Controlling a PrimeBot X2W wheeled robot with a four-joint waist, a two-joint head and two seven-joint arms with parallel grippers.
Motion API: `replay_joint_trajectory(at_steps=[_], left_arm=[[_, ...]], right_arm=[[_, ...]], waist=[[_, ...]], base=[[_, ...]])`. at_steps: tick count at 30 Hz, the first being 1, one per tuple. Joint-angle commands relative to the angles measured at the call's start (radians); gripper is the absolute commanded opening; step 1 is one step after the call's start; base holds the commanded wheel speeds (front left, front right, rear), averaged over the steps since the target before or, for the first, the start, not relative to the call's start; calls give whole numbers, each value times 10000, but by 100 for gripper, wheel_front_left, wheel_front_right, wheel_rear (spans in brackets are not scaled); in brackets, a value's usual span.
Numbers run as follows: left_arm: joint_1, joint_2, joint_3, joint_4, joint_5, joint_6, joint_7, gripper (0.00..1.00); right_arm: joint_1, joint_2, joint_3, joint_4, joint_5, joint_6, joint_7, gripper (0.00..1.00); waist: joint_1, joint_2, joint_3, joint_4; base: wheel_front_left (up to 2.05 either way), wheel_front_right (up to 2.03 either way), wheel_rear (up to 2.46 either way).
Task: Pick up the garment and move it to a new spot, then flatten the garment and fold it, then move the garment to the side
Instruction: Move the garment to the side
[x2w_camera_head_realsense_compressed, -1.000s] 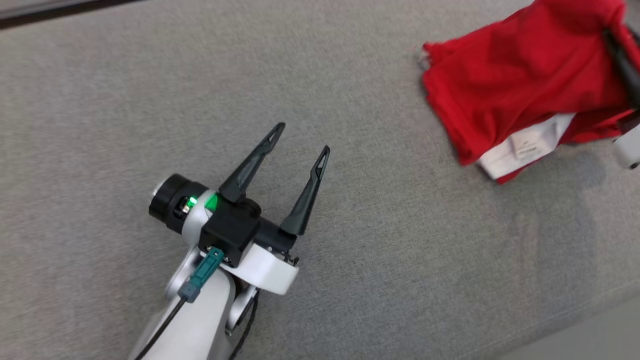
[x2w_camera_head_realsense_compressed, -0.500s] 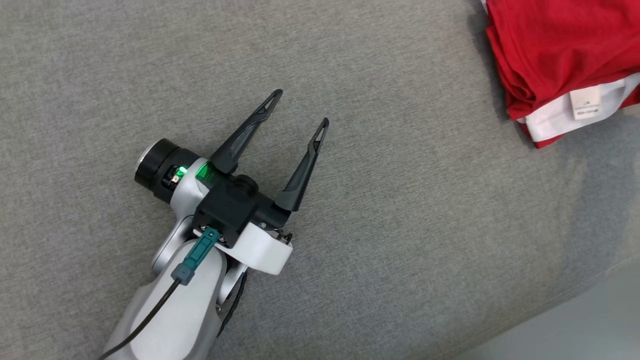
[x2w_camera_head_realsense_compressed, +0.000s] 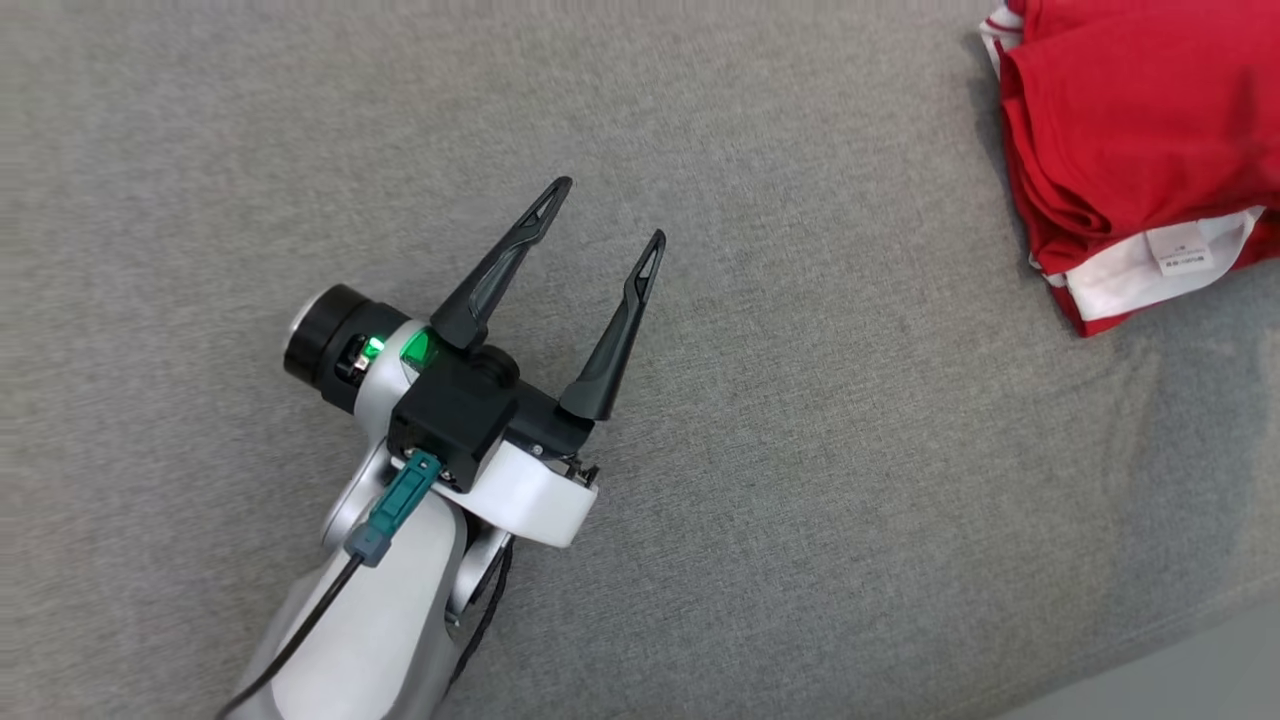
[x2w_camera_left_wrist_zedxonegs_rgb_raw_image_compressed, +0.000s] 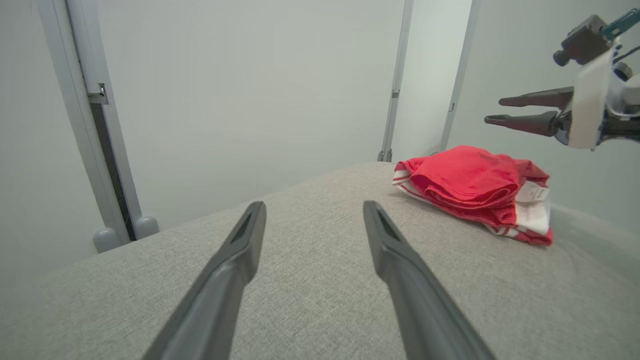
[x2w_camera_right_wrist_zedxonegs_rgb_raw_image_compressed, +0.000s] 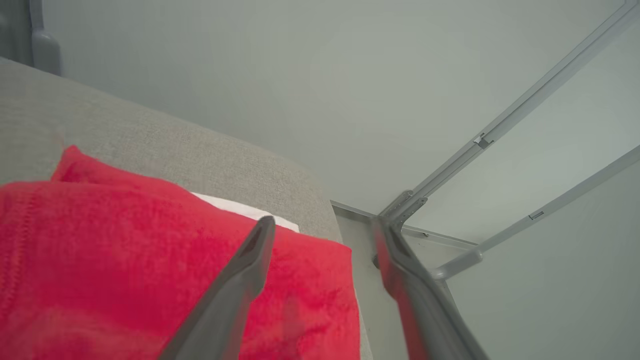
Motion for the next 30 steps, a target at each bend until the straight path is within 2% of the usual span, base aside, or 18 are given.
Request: replay_joint_trajectory(at_steps=[1,9,13,22,30], left_arm=[[145,-3,41,-45,-75,39,5,100],[1046,-182,479,-213,-654,391,5,100],[1842,-234,957,-270,-896,457,5,100],[2977,-279,1912,-226,-1173,558,5,100],[3672,-285,2417,35,-1431,672,5,100]], right_arm=[[97,74,47,-155,113,-23,-51,100],[1004,404,762,-1604,982,-23,-51,100],[2030,790,843,-2658,1617,-21,-51,100],[4447,1739,267,-4607,1754,-21,-51,100],[6743,3264,-879,-6060,1558,-20,-51,100]], waist=[[0,0,-431,292],[0,0,-2084,1190],[0,0,-3031,1788],[0,0,-4097,2463],[0,0,-4500,2707]], base=[[0,0,0],[0,0,0],[0,0,0],[0,0,0],[0,0,0]])
